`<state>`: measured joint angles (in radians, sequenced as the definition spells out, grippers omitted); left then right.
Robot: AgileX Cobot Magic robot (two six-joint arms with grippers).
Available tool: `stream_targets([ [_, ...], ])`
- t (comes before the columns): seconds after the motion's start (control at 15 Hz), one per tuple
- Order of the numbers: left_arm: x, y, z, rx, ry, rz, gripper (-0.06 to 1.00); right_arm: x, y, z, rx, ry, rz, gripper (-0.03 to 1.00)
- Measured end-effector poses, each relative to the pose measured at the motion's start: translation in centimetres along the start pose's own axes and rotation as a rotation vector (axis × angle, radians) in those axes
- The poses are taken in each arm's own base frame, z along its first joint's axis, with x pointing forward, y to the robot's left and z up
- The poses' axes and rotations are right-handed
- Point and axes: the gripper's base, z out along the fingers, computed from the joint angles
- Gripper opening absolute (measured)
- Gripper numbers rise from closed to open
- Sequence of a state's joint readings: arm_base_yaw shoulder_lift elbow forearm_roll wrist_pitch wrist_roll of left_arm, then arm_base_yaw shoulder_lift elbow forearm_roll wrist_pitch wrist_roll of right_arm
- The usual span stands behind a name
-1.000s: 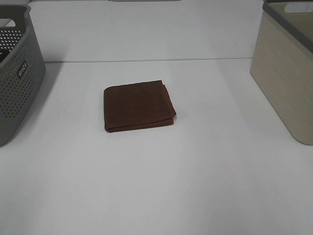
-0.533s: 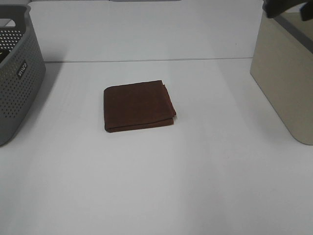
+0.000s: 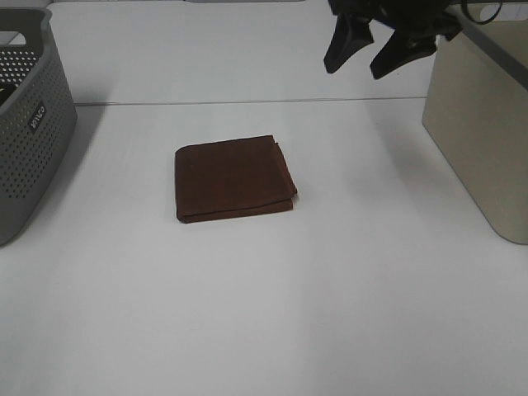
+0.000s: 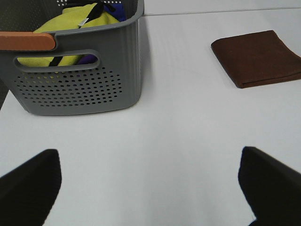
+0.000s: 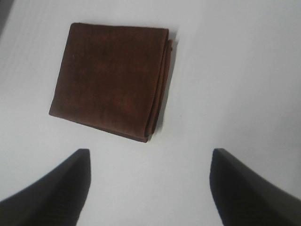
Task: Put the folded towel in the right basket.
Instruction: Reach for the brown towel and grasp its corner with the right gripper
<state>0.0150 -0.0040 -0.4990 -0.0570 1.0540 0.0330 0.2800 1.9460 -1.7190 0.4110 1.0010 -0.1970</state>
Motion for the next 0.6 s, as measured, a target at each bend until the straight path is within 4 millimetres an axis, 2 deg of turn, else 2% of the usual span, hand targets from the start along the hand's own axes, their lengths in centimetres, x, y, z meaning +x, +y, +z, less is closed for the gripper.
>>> stream_targets([
  [0.27, 0.0, 0.0, 0.0, 0.0, 0.0, 0.0, 0.97, -0.7, -1.4, 7.5, -0.135, 0.221, 0.083, 0.68],
  [0.47, 0.0, 0.0, 0.0, 0.0, 0.0, 0.0, 0.97, -1.2, -2.7, 12.7, -0.2, 0.262, 0.122, 0.68],
  [0.6, 0.0, 0.0, 0.0, 0.0, 0.0, 0.0, 0.97, -1.1, -3.5, 15.3, -0.209, 0.273, 0.134, 0.68],
])
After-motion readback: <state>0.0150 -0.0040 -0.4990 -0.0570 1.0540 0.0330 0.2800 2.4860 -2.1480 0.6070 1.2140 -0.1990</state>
